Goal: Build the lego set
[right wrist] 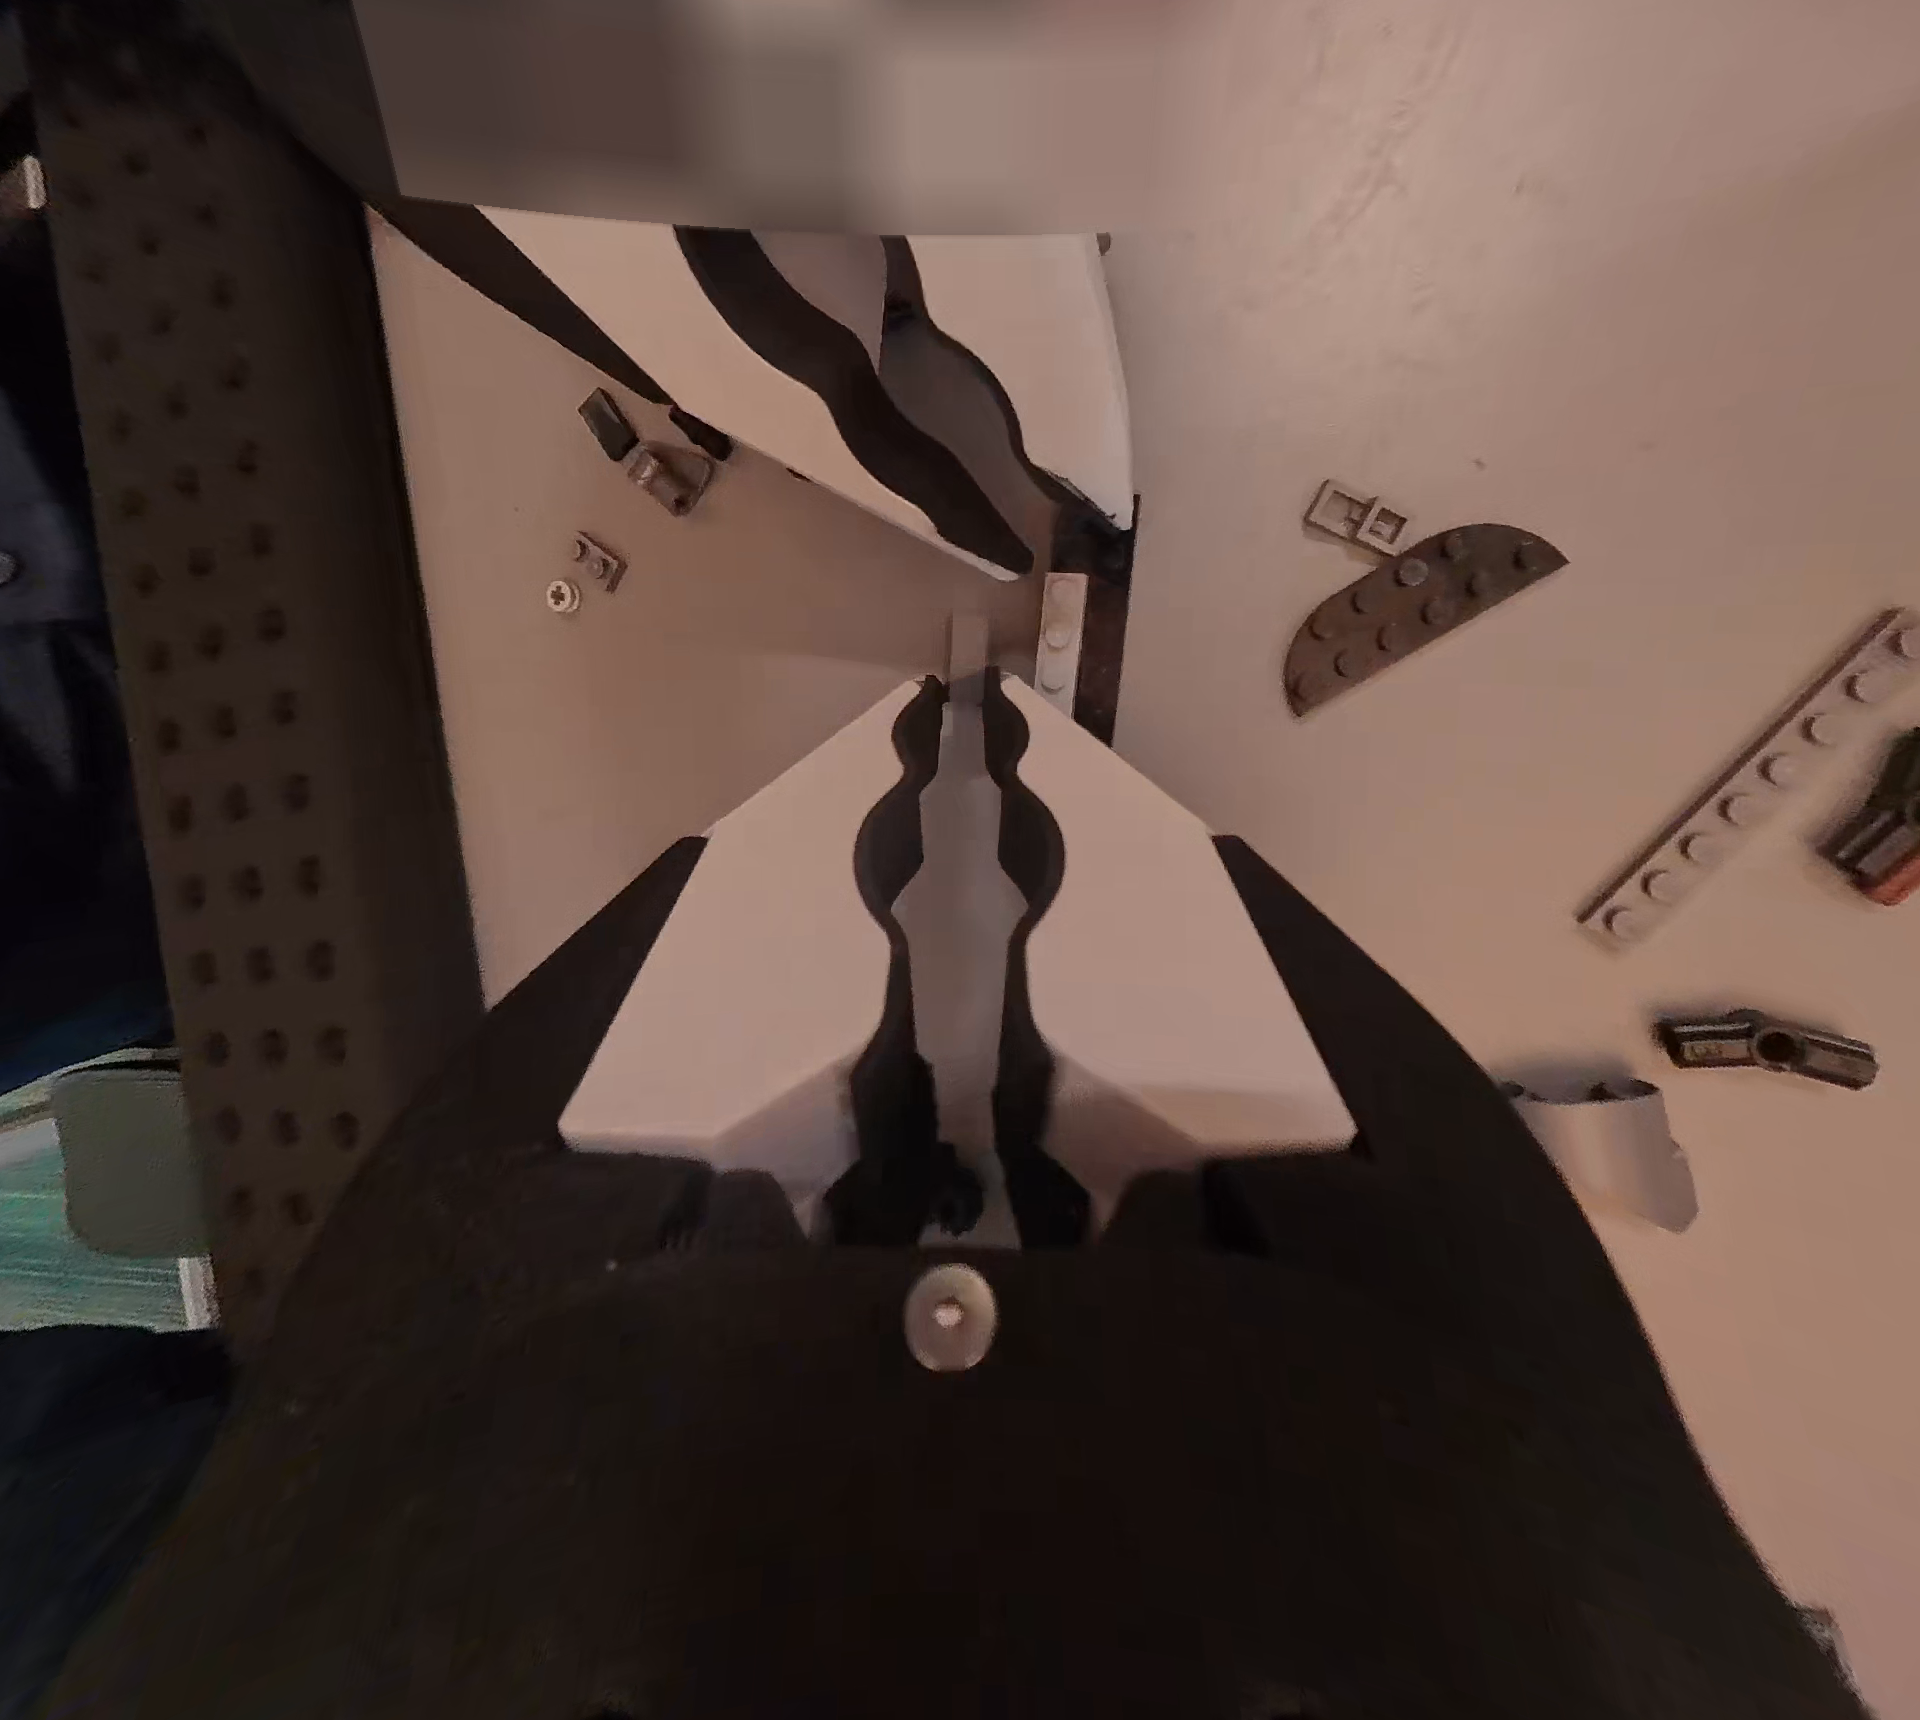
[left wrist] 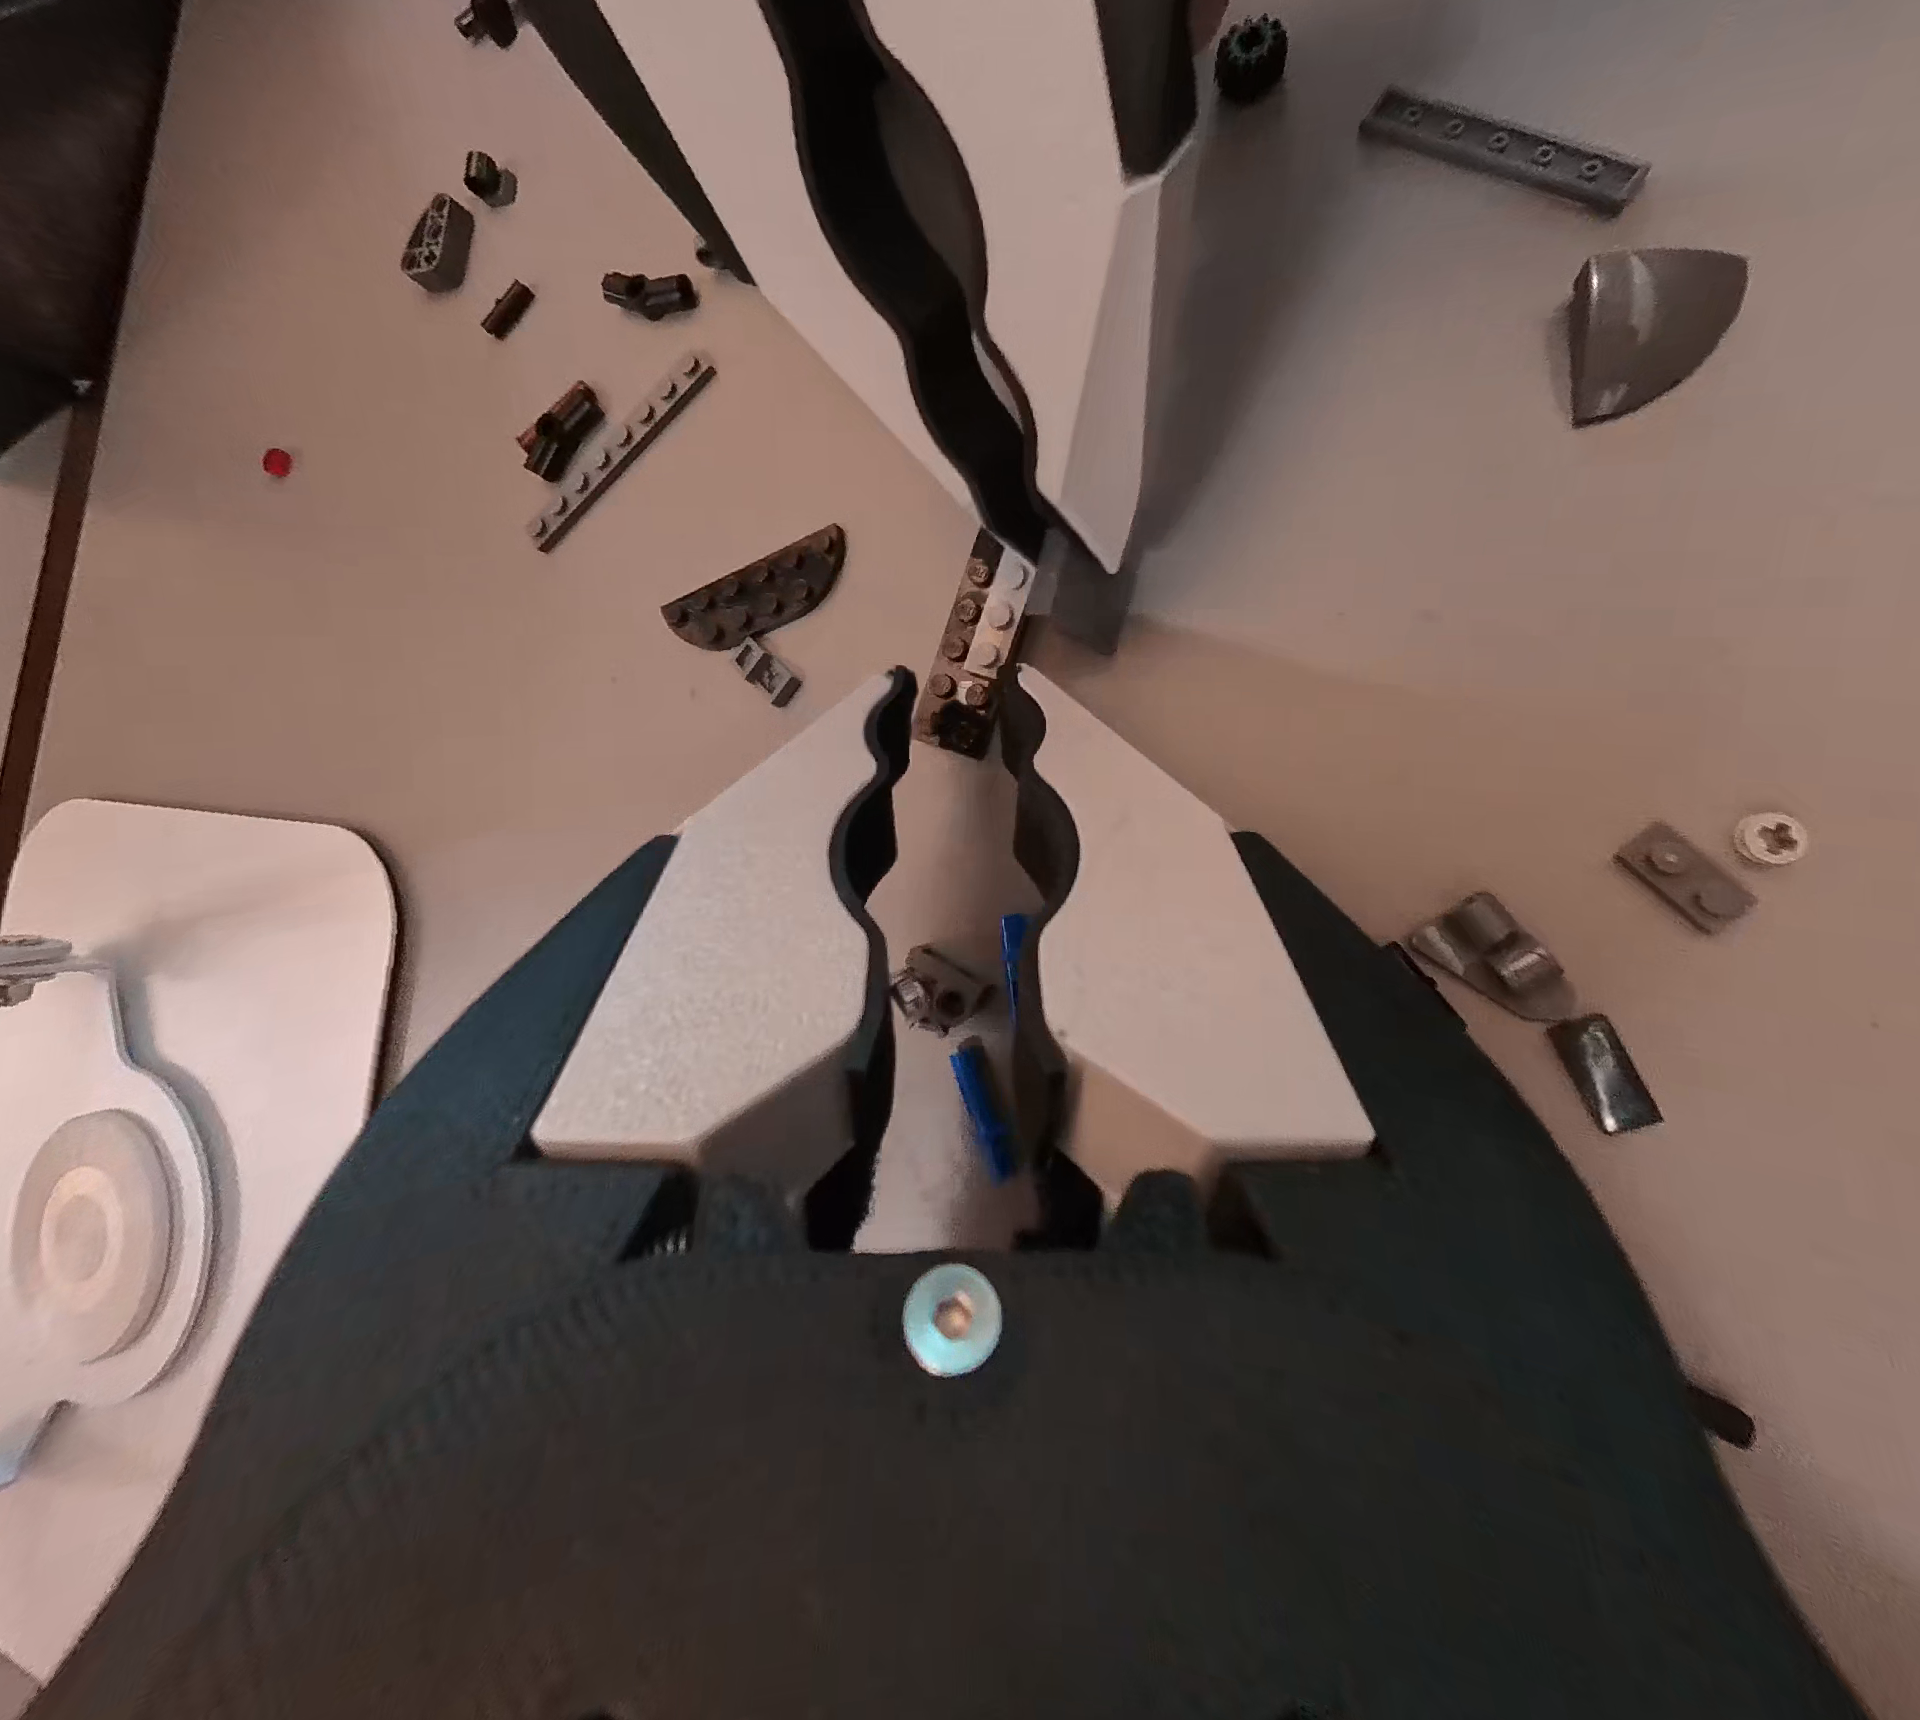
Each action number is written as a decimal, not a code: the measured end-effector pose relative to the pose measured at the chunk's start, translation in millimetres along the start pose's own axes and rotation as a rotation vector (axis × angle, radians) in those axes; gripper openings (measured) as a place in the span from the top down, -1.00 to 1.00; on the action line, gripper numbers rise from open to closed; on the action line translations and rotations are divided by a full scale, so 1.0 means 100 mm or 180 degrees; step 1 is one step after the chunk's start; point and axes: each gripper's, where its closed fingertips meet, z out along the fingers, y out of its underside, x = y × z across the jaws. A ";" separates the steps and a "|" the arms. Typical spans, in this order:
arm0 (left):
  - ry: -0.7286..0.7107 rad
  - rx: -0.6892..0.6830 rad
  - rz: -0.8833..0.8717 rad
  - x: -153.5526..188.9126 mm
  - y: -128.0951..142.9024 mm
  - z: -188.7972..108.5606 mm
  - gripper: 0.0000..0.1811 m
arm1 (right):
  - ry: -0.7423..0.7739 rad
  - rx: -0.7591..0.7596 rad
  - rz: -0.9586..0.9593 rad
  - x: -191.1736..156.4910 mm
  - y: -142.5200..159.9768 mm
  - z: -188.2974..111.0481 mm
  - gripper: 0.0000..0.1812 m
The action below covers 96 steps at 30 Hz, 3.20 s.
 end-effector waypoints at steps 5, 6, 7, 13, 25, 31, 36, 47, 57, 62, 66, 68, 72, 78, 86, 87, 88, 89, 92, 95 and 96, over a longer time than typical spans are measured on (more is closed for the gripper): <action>0.0067 -0.0043 -0.0014 0.03 0.02 0.02 0.88 | 0.0137 0.0058 0.0038 0.05 -0.03 -0.03 0.93; 0.0088 -0.0058 -0.0011 0.05 0.03 0.03 0.89 | 0.0200 0.0051 0.0046 0.08 -0.02 -0.03 0.93; 0.0101 -0.0076 -0.0001 0.06 0.04 0.04 0.90 | 0.0265 0.0021 0.0053 0.12 0.00 -0.03 0.93; 0.0130 -0.0088 0.0021 0.09 0.03 0.05 0.91 | 0.0320 0.0019 0.0066 0.15 0.01 -0.02 0.86; 0.0186 -0.0149 -0.0017 0.11 0.05 0.03 0.95 | 0.0427 -0.0102 -0.0284 0.02 0.00 0.03 0.74; 0.0246 -0.0218 -0.0025 0.14 0.08 -0.01 0.98 | 0.0494 -0.0098 -0.0428 0.02 -0.02 0.06 0.79; 0.0311 -0.0219 -0.0073 0.17 0.08 -0.03 0.98 | 0.0490 -0.0173 -0.0477 0.01 0.03 0.08 0.82; 0.0388 -0.0238 -0.0098 0.21 0.08 -0.05 1.00 | 0.0489 -0.0241 -0.0587 -0.02 0.06 0.11 0.80; 0.0382 -0.0222 -0.0159 0.20 0.07 -0.02 0.82 | 0.0724 -0.0229 -0.0989 0.05 -0.02 0.02 0.89; 0.0367 -0.0204 -0.0140 0.19 0.07 -0.01 0.85 | 0.0775 -0.0274 -0.1070 0.10 -0.02 0.01 0.88; 0.0400 -0.0172 -0.0160 0.19 0.07 -0.01 0.90 | 0.0787 -0.0327 -0.1136 0.12 -0.02 0.01 0.88; 0.0411 -0.0156 -0.0155 0.19 0.07 -0.01 0.90 | 0.0788 -0.0374 -0.1161 0.13 -0.02 0.02 0.88; 0.0443 -0.0133 -0.0138 0.20 0.06 -0.01 0.92 | 0.0788 -0.0454 -0.1216 0.16 -0.04 0.04 0.84; 0.0469 -0.0111 -0.0137 0.21 0.05 -0.01 0.93 | 0.0858 -0.0506 -0.1308 0.20 -0.04 0.01 0.84; 0.0465 -0.0102 -0.0110 0.21 0.06 -0.02 0.93 | 0.0986 -0.0488 -0.1400 0.24 -0.07 0.00 0.88; 0.0448 -0.0112 -0.0107 0.21 0.06 -0.02 0.92 | 0.0986 -0.0486 -0.1401 0.24 -0.06 0.00 0.88; 0.0447 -0.0115 -0.0119 0.20 0.06 -0.02 0.90 | 0.0991 -0.0481 -0.1399 0.24 -0.06 0.00 0.88; 0.0450 -0.0102 -0.0132 0.20 0.06 -0.03 0.87 | 0.1002 -0.0474 -0.1398 0.24 -0.06 -0.01 0.87; 0.0421 -0.0071 -0.0128 0.18 0.04 -0.05 0.84 | 0.1013 -0.0431 -0.1406 0.23 -0.08 -0.02 0.88; 0.0378 -0.0048 -0.0161 0.15 0.04 -0.07 0.83 | 0.1010 -0.0336 -0.1415 0.22 -0.11 -0.03 0.92; 0.0388 -0.0063 -0.0164 0.15 0.05 -0.06 0.82 | 0.1003 -0.0302 -0.1421 0.21 -0.12 -0.03 0.93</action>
